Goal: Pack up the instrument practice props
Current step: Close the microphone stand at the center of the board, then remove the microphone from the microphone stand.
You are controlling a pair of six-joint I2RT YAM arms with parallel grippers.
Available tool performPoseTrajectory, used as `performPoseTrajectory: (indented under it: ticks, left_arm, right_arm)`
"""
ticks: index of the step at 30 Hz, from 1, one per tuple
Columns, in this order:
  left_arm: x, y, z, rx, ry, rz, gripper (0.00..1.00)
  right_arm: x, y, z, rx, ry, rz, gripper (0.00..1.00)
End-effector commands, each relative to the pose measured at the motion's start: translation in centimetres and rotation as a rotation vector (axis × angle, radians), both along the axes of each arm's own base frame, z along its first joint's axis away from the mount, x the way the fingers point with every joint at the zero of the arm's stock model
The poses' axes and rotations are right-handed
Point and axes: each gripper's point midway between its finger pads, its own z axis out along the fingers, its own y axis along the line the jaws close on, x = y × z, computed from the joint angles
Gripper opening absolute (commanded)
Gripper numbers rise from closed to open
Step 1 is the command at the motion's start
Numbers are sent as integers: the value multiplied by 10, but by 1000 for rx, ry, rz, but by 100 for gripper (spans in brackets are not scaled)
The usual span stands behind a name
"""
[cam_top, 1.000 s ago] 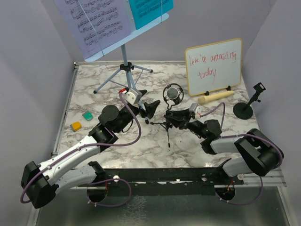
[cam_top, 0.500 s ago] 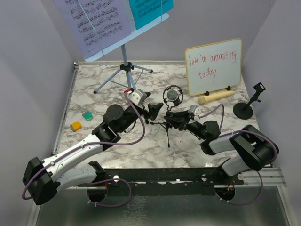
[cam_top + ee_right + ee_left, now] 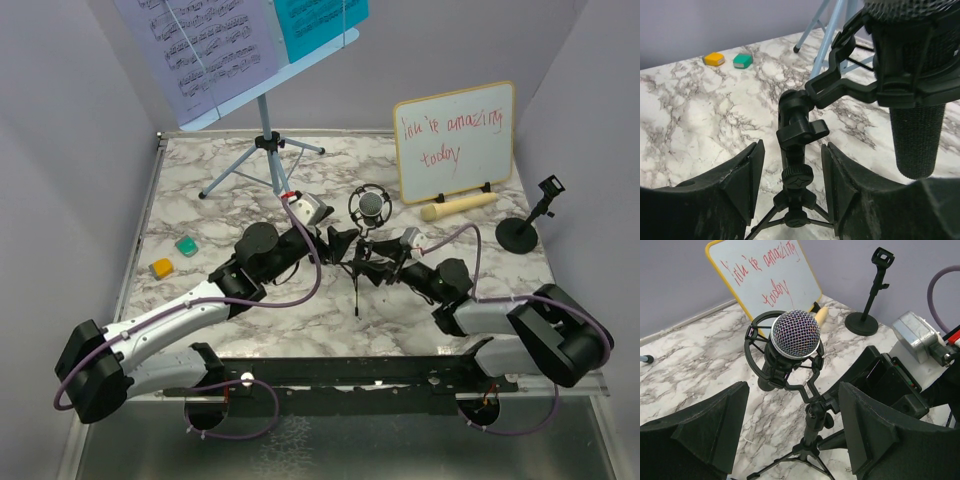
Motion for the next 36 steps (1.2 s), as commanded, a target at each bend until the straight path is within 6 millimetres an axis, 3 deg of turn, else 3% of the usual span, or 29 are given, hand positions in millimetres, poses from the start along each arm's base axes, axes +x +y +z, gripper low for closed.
performPoseTrajectory:
  ticks: [1, 6, 13, 20, 26, 36]
  left_arm:
    - [-4, -8, 7, -34, -2, -25, 79]
    - [2, -9, -1, -35, 34, 11, 79]
    - [8, -8, -7, -42, 66, 46, 79]
    - [10, -17, -21, -72, 161, 40, 79]
    - [12, -22, -34, -70, 206, 48, 79]
    - [12, -29, -46, -56, 240, 43, 79]
  right_arm:
    - [2, -15, -4, -24, 28, -81, 56]
    - [2, -33, 11, -21, 40, -172, 60]
    - [3, -56, 71, -59, -75, -270, 66]
    - [13, -50, 124, -121, -213, -266, 71]
    - [30, -35, 143, -164, -261, -243, 73]
    - [49, -15, 139, -212, -265, -200, 77]
